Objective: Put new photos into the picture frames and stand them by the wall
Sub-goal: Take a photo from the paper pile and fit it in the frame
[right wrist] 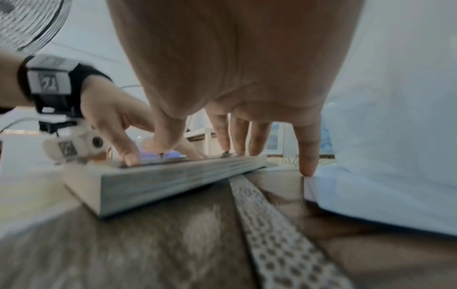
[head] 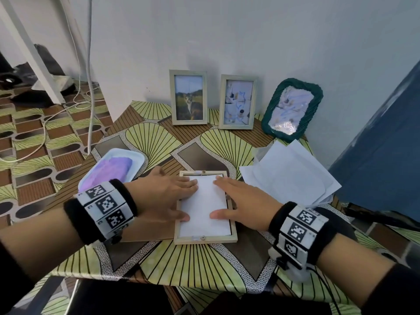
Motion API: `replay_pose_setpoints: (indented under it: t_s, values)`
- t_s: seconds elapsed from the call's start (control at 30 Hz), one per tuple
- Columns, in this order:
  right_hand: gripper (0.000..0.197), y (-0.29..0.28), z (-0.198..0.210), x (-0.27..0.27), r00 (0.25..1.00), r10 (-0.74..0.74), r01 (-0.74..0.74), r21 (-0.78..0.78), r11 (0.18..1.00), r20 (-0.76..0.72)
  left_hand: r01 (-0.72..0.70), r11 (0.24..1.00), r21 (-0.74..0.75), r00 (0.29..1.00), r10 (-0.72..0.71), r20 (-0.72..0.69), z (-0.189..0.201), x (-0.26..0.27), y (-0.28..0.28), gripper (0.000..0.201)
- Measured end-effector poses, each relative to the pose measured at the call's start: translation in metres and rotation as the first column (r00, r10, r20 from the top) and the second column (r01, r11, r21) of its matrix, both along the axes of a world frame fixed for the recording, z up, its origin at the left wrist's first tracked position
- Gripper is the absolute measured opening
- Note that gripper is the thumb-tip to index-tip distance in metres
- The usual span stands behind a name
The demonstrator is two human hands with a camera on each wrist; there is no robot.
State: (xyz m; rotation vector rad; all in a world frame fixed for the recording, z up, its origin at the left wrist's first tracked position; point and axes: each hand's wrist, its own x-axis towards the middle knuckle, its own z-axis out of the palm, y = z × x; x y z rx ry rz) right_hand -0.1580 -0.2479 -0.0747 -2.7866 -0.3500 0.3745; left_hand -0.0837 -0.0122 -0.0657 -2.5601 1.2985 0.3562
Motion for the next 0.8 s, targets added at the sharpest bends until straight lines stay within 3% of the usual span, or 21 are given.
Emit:
replay_pose_setpoints:
  t_s: [0.1,0.27,0.37,0.53,0.8]
  values:
    - [0.063,-0.009,0.007,-0.002,0.99,-0.075,0.058,0.14,0.988,0.121,0.003,1.0,-0.025,1.0,-0.003,-0.003,-0.002,0.002,0.0,0.085]
    - [0.03,-0.014,0.015,-0.009,0.966,-0.119,0.091,0.127,0.988,0.229,-0.03,0.995,-0.093,0.998,0.025,-0.053,0.006,-0.005,-0.008,0.085]
    - [0.027,-0.009,0.015,-0.011,0.97,-0.101,0.082,0.093,0.992,0.221,0.058,0.994,-0.091,0.997,-0.062,-0.04,0.014,-0.015,-0.02,0.084]
    - [0.022,-0.004,0.013,-0.009,0.975,-0.072,0.066,0.036,0.997,0.209,0.169,0.983,-0.078,0.985,-0.171,-0.026,0.014,-0.027,-0.037,0.066]
    - [0.02,-0.005,0.012,-0.005,0.978,-0.035,0.035,0.007,0.999,0.205,0.176,0.981,-0.086,0.981,-0.183,-0.072,0.001,-0.025,-0.028,0.069]
